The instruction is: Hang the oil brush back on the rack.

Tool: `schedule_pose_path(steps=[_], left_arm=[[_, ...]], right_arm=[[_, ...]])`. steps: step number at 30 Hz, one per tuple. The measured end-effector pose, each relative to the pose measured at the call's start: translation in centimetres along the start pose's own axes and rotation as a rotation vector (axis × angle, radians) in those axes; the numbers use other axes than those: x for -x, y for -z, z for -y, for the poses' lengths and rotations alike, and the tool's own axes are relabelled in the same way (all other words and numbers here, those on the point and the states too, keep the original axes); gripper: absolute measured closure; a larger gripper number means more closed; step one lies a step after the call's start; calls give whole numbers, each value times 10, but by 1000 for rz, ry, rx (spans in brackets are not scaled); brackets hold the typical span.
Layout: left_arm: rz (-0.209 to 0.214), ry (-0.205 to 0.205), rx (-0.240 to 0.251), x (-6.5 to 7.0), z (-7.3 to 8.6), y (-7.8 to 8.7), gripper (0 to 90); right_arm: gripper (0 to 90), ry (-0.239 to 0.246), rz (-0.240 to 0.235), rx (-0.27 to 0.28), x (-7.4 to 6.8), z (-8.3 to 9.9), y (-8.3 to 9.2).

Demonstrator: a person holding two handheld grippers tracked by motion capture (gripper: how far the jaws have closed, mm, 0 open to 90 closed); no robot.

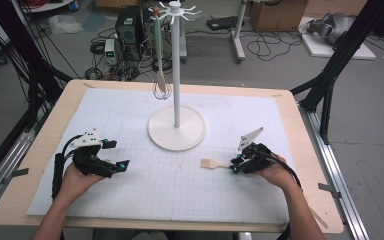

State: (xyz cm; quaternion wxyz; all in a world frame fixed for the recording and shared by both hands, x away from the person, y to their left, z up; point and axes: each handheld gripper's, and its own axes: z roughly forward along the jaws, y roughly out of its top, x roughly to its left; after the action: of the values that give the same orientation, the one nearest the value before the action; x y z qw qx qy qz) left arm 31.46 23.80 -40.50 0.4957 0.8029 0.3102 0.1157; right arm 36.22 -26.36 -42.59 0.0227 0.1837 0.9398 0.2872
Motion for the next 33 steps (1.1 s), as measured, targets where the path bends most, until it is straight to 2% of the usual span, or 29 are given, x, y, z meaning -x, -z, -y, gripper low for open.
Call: schedule_pose_path(steps=[13, 26, 33], left_arm=[[4, -3, 1, 2, -1, 0, 66], [3, -6, -2, 1, 0, -1, 66], [4, -3, -2, 1, -1, 0, 66]], right_arm=[[781, 34, 15, -4, -1, 0, -1], [771, 38, 16, -7, -2, -1, -1], [737, 45, 13, -2, -2, 0, 0]])
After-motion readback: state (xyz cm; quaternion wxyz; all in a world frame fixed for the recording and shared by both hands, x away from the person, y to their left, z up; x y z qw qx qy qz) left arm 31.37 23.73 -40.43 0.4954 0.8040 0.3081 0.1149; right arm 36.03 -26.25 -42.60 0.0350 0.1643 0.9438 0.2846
